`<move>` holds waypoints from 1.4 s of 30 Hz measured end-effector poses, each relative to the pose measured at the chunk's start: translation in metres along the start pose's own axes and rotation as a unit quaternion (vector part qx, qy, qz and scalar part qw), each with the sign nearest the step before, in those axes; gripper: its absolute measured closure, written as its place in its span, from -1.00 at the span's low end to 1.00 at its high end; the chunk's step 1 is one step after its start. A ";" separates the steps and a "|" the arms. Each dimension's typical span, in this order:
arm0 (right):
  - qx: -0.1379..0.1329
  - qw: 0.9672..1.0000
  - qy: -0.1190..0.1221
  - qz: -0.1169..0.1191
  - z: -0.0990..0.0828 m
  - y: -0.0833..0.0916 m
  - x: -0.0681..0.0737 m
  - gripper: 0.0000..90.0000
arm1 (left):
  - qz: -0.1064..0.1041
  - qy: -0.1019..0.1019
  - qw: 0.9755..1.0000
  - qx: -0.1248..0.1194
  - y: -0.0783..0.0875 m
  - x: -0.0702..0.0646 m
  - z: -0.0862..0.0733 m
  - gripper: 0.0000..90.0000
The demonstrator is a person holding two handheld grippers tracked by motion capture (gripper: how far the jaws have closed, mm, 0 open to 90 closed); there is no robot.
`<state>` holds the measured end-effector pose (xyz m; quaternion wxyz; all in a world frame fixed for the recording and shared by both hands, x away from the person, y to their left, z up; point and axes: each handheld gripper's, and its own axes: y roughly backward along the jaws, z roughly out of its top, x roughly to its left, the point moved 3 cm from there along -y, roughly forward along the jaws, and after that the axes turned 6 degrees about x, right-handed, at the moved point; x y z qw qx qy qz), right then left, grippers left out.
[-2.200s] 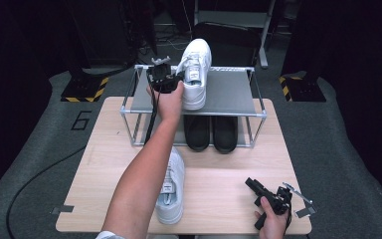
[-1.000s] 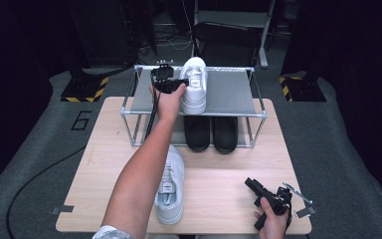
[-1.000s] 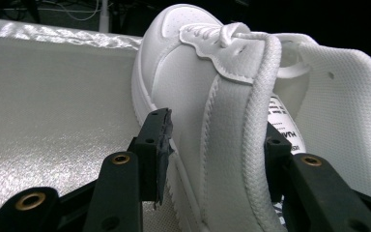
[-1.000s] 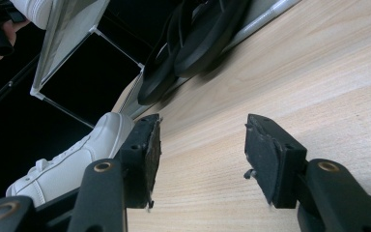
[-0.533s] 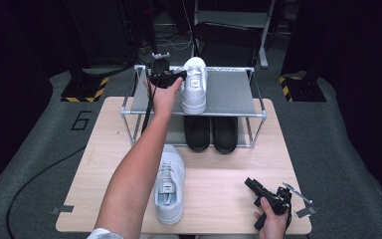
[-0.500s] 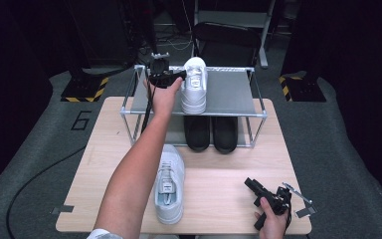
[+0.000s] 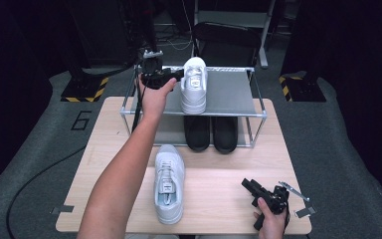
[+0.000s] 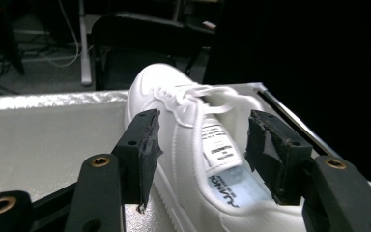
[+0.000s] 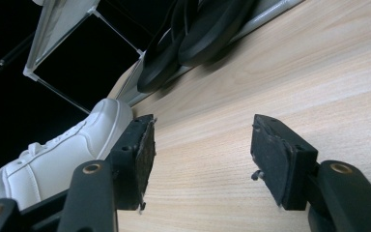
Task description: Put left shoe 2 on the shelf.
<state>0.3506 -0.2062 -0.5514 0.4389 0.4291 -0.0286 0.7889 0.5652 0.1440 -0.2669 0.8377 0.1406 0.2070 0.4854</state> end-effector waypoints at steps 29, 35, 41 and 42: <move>0.013 1.000 0.016 -0.008 -0.001 -0.002 0.004 -0.09 | -0.057 -0.059 0.997 -0.011 0.099 0.008 -0.040 -0.07; 0.017 1.000 0.024 -0.007 -0.002 -0.004 0.006 -0.05 | -0.039 -0.079 0.996 -0.005 0.111 0.020 -0.063 -0.05; 0.017 0.999 0.036 -0.009 -0.002 -0.006 0.008 0.00 | -0.038 -0.072 0.997 -0.011 0.123 0.029 -0.087 -0.05; 0.018 0.999 0.038 -0.012 -0.002 -0.005 0.008 0.04 | -0.037 -0.071 0.997 -0.011 0.126 0.031 -0.092 -0.05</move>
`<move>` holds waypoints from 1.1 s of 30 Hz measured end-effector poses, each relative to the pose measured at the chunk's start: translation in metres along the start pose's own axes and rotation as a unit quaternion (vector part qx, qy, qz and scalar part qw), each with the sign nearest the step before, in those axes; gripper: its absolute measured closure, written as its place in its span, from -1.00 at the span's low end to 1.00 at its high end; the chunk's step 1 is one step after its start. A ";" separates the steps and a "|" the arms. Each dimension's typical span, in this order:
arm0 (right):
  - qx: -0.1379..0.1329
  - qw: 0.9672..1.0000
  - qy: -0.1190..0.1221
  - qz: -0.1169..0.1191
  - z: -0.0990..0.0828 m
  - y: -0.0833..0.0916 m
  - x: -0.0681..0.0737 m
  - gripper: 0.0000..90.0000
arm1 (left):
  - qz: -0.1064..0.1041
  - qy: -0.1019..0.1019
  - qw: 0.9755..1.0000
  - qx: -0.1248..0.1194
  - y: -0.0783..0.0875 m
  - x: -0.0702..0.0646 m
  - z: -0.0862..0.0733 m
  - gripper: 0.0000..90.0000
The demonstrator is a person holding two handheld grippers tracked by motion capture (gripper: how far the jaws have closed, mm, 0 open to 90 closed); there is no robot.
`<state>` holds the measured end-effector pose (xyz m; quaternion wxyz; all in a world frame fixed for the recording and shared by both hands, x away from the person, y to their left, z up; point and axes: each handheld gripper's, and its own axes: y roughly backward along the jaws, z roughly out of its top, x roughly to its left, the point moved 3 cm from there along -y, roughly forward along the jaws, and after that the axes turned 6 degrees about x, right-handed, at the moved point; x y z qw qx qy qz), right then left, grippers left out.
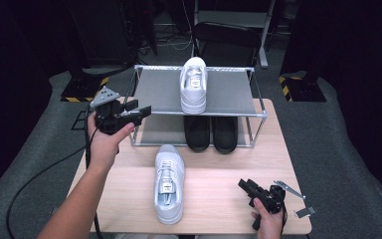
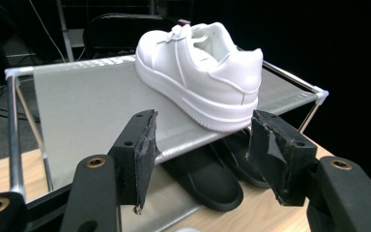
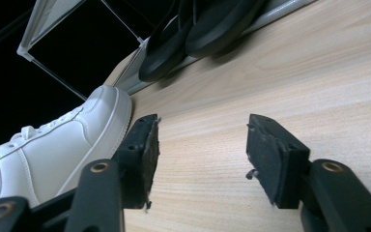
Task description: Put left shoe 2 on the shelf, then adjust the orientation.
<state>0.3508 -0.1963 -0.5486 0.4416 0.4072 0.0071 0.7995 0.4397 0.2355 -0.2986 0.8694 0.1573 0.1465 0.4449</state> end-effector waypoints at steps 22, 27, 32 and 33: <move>0.023 1.000 0.020 0.004 -0.003 -0.007 0.008 0.05 | 0.033 0.052 0.998 0.005 0.020 0.027 -0.098 -0.04; 0.019 0.999 0.025 0.000 -0.003 -0.007 0.009 0.03 | 0.040 0.055 0.998 0.014 0.017 0.033 -0.123 -0.04; 0.017 0.999 0.032 -0.007 -0.002 -0.007 0.010 0.02 | 0.038 0.062 0.997 0.018 0.015 0.039 -0.152 -0.01; 0.019 0.999 0.028 -0.004 -0.003 -0.007 0.011 0.03 | 0.037 0.061 0.997 0.018 0.014 0.040 -0.159 -0.01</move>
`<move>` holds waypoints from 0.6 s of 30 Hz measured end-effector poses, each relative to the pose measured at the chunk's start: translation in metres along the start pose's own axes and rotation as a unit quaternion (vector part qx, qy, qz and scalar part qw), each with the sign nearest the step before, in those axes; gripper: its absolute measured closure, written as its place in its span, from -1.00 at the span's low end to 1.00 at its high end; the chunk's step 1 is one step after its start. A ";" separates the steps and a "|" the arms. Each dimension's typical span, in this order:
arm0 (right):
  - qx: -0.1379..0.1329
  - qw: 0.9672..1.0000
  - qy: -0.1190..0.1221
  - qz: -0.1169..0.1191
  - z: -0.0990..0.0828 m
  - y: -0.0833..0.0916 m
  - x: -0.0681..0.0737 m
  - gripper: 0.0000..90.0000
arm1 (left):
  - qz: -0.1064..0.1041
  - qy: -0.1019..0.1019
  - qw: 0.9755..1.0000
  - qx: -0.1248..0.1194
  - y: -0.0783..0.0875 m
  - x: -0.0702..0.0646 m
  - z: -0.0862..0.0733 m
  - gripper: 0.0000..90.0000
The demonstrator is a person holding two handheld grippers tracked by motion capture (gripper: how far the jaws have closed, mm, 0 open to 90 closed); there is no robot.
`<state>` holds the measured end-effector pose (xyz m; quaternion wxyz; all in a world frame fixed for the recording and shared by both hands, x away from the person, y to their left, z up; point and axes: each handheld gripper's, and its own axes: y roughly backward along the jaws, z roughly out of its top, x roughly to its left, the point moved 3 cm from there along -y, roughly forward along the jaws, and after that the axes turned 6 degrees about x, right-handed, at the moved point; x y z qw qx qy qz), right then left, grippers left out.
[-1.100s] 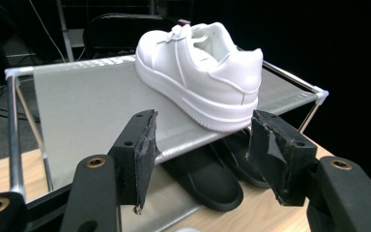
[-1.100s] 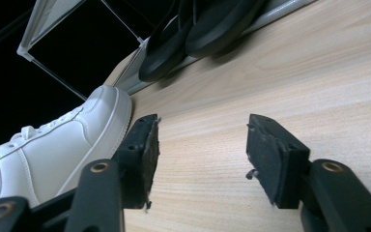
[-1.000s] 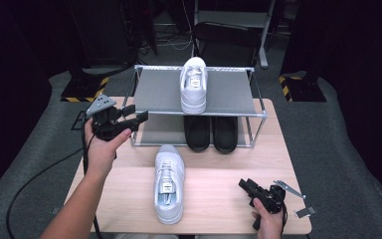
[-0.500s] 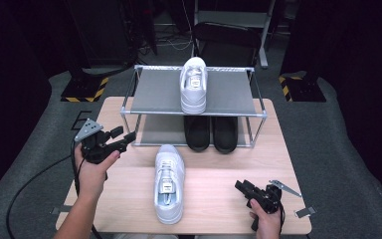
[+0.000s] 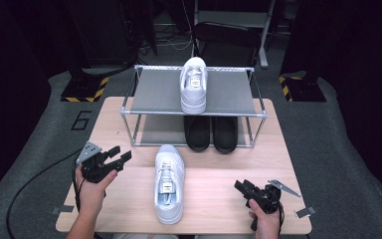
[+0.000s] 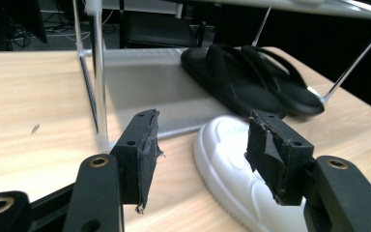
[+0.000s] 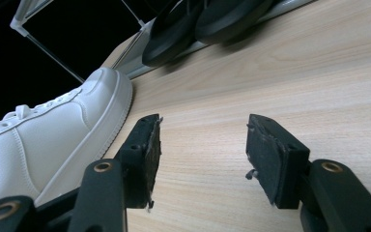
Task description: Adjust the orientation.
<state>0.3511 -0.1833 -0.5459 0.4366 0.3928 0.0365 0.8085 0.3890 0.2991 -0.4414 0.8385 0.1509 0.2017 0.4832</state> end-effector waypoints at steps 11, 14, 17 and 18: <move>0.011 1.000 0.024 -0.007 0.000 -0.004 0.006 0.13 | 0.000 0.015 1.000 0.012 -0.012 0.017 -0.043 0.02; 0.014 0.999 0.030 -0.009 0.001 -0.006 0.008 0.17 | -0.001 0.020 1.000 0.014 -0.014 0.020 -0.050 0.03; 0.016 0.999 0.043 -0.011 0.003 -0.007 0.011 0.17 | 0.008 0.014 1.000 0.015 -0.016 0.022 -0.057 0.03; 0.016 0.999 0.050 -0.012 0.004 -0.008 0.013 0.17 | 0.010 0.014 1.000 0.016 -0.016 0.022 -0.059 0.03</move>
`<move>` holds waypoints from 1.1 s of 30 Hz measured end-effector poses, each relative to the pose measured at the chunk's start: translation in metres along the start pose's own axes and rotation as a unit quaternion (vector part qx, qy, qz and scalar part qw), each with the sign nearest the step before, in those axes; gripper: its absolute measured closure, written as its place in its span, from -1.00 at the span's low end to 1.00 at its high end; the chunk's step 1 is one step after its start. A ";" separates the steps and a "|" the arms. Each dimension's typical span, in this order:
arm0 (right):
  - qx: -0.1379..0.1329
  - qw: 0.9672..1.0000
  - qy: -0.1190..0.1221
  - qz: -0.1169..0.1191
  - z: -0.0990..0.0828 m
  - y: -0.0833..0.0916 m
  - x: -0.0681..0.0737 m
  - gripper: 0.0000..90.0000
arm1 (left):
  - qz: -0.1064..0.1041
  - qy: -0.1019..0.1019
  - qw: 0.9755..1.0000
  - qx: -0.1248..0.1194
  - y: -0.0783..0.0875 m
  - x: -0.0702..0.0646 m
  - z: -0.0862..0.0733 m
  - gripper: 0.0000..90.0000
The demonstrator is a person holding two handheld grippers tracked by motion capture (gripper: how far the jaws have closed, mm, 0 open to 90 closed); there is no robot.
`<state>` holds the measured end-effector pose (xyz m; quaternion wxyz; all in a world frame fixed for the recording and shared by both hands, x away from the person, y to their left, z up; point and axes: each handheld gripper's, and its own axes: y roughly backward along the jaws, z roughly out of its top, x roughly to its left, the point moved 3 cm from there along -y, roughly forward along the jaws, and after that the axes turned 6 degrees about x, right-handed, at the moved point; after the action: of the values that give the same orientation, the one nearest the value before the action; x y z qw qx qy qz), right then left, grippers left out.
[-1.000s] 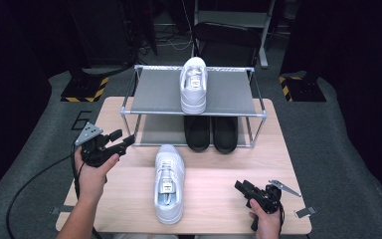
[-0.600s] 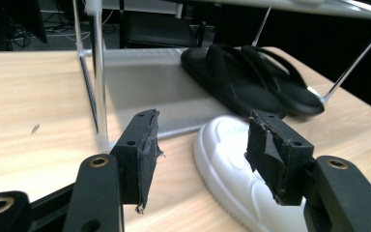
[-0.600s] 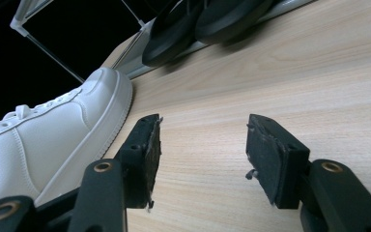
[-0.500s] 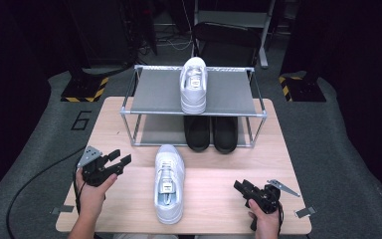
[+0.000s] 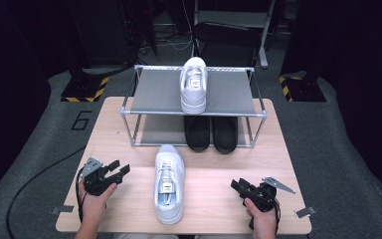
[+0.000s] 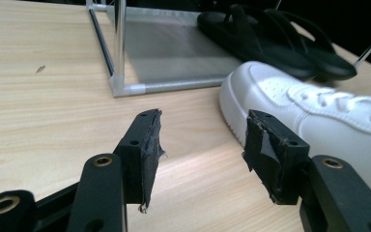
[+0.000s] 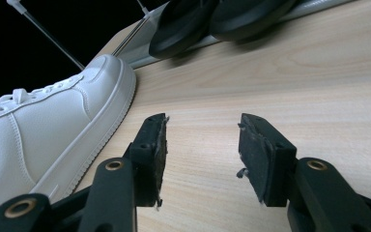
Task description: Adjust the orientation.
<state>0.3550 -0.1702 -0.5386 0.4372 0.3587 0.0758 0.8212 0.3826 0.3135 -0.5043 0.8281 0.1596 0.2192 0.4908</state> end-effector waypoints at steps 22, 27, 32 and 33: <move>0.035 0.998 0.054 0.026 0.005 -0.025 0.049 0.08 | 0.016 0.014 1.000 0.003 0.000 0.008 -0.018 0.03; 0.041 0.996 0.074 0.036 0.012 -0.034 0.067 0.05 | 0.016 0.008 1.000 0.011 -0.001 0.006 -0.018 0.03; 0.048 0.993 0.091 0.054 0.018 -0.048 0.085 0.07 | 0.017 0.012 1.000 0.004 0.000 0.007 -0.018 0.03; 0.050 0.993 0.092 0.055 0.019 -0.050 0.088 0.07 | 0.020 0.011 1.000 0.003 0.000 0.007 -0.018 0.03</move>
<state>0.3689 -0.0753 -0.5008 0.3639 0.3065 0.1366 0.8689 0.3762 0.3209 -0.5213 0.8154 0.1611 0.2263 0.5080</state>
